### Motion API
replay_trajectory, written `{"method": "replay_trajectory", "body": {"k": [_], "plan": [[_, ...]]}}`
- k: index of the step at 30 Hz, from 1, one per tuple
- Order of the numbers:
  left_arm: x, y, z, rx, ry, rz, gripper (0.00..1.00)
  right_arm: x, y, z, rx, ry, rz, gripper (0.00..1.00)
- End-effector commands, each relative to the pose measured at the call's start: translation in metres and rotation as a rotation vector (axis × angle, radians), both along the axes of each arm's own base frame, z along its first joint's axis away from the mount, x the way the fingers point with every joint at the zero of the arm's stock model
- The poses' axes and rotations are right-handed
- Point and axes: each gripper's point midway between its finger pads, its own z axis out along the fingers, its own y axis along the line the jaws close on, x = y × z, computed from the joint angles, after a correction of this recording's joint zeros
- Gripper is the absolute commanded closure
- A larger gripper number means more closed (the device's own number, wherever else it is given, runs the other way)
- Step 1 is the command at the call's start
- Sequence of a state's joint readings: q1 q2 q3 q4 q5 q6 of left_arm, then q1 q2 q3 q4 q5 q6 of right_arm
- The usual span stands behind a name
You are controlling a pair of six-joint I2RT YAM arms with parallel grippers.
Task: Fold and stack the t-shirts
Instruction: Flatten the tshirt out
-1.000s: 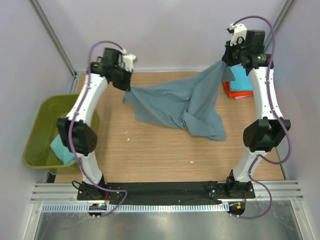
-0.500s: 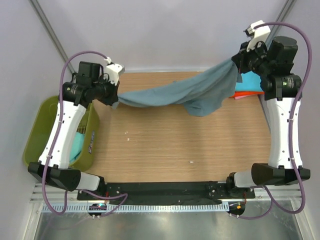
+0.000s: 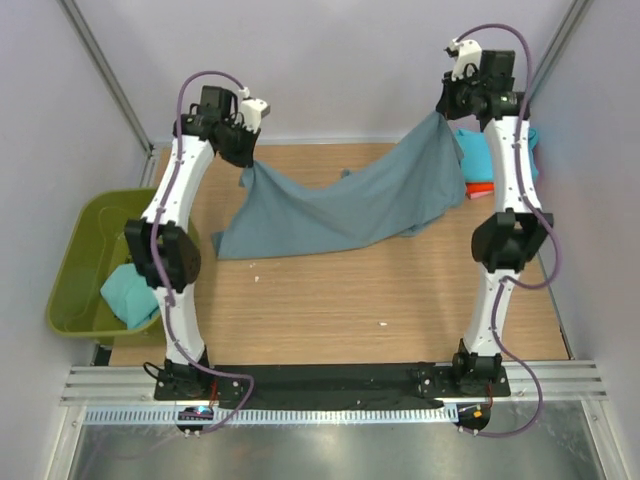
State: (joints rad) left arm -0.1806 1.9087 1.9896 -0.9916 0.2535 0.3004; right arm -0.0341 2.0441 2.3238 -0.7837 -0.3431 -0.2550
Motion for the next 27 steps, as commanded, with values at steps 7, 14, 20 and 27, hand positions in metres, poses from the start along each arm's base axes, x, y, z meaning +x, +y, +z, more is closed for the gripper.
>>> {"method": "replay_trajectory", "body": {"k": [7, 14, 20, 27], "plan": [[0.083, 0.007, 0.140, -0.043, -0.453, 0.044, 1.00, 0.016, -0.006, 0.133, 0.021, -0.417, -0.047, 0.99], [-0.038, 0.003, 0.177, -0.117, -0.493, -0.048, 1.00, -0.098, 0.019, 0.177, 0.071, -0.400, 0.059, 0.99], [-0.155, -0.011, 0.111, -0.190, -0.057, -0.159, 1.00, -0.191, 0.051, 0.095, 0.191, -0.040, 0.194, 0.99], [-0.212, -0.011, 0.080, -0.198, 0.250, -0.208, 0.66, -0.268, 0.093, 0.015, 0.438, 0.367, 0.372, 0.55]]}}
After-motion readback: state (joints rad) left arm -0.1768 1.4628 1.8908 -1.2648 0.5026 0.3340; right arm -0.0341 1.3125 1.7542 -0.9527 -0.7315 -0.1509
